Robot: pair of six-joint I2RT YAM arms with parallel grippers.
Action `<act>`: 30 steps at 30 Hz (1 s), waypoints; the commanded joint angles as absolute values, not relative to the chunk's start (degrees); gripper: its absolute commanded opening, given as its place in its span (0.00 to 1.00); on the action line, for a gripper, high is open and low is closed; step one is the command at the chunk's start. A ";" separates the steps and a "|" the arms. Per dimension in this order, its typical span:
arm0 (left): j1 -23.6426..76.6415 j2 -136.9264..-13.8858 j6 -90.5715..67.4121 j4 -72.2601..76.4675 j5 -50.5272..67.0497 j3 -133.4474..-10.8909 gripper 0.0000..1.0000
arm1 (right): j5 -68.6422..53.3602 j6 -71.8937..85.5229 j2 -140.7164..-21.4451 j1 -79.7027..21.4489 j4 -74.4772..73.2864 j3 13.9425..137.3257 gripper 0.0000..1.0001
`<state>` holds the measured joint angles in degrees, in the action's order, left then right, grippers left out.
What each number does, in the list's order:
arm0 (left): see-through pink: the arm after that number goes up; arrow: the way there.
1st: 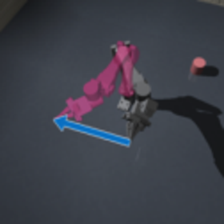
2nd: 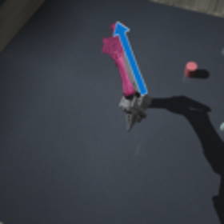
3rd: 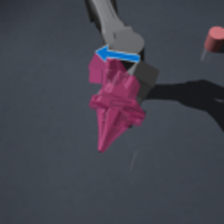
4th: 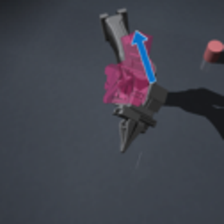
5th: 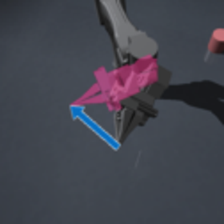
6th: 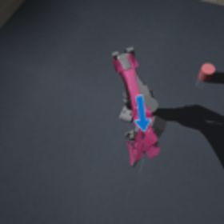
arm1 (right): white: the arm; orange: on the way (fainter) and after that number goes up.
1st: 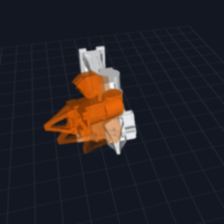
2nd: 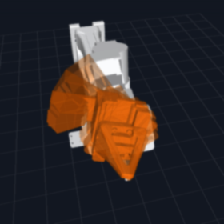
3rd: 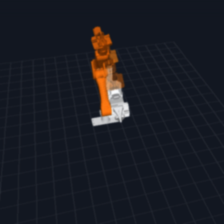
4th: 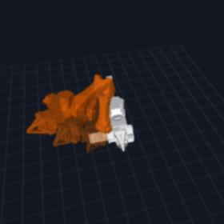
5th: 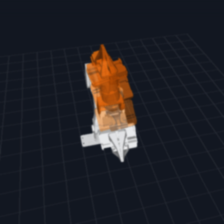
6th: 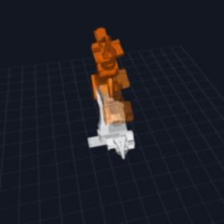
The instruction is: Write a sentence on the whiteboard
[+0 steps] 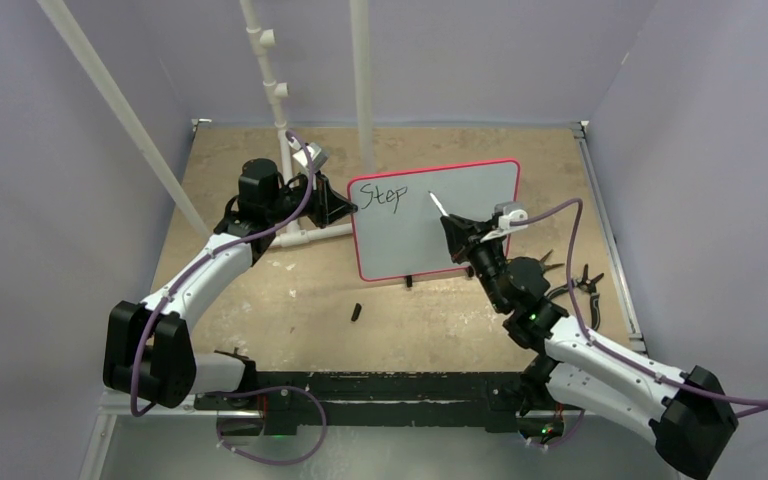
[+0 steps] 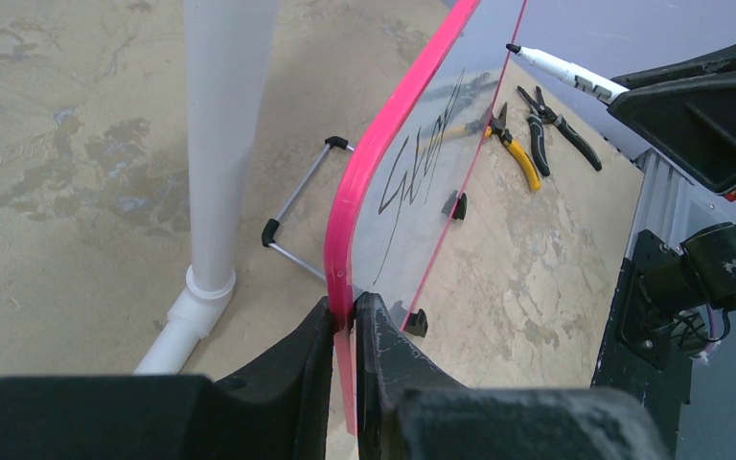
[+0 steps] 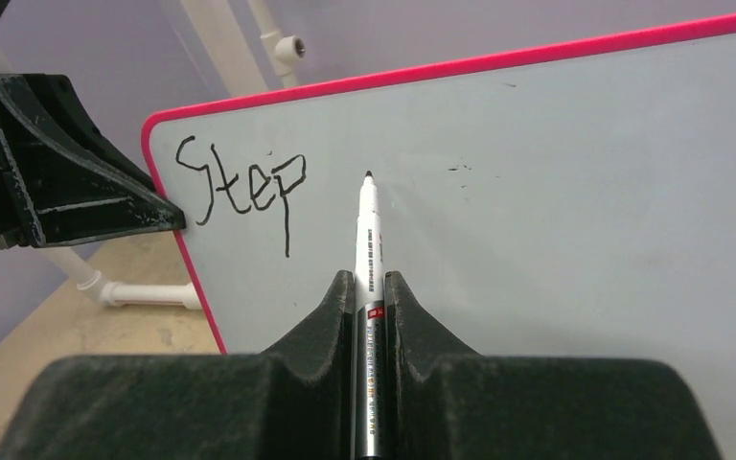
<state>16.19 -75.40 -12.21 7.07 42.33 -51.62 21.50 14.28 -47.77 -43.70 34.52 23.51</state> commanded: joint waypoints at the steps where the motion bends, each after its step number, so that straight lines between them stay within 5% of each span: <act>1: 15.91 -73.92 -10.61 8.14 41.21 -51.26 0.00 | 22.93 13.36 -48.54 -43.34 37.77 25.50 0.00; 30: 15.91 -73.92 -10.71 8.38 41.73 -51.43 0.00 | 21.20 12.47 -53.85 -42.28 37.75 27.81 0.00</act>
